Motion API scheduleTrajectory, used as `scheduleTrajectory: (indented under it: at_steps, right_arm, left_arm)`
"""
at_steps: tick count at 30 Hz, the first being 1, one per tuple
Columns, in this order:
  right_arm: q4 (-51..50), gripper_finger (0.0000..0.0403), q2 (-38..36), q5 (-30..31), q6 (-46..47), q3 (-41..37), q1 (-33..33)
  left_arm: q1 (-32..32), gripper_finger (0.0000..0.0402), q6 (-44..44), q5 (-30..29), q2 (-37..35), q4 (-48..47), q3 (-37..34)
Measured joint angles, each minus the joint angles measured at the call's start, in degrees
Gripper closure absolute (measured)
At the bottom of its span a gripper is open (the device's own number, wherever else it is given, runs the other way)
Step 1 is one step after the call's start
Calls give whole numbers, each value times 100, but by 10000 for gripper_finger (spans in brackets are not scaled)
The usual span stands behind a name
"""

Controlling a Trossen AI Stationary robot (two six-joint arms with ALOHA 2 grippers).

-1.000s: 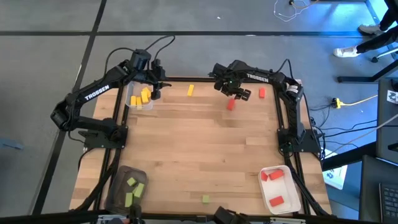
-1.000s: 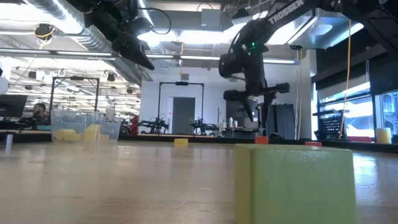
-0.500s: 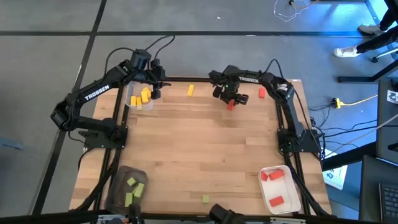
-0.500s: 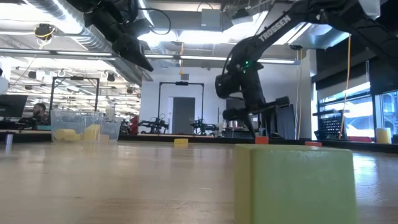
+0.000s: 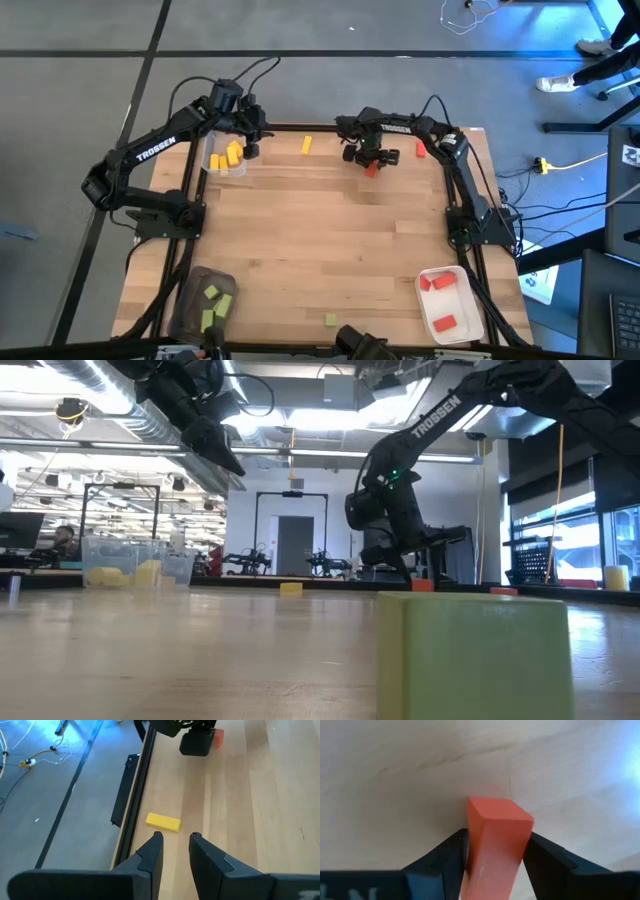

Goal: Sort & place blocks by color
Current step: Put the orange block into the white bin

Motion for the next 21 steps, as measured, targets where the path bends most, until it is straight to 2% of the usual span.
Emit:
scheduleTrajectory:
  at_steps: [3, 21]
  right_arm:
    - [7, 218, 0, 85, -312, 0, 3]
    - [159, 226, 0, 182, -297, -9, -2]
  left_arm:
    - [0, 319, 21, 7, 0, 0, 0]
    - [0, 319, 28, 72, 0, -2, 0]
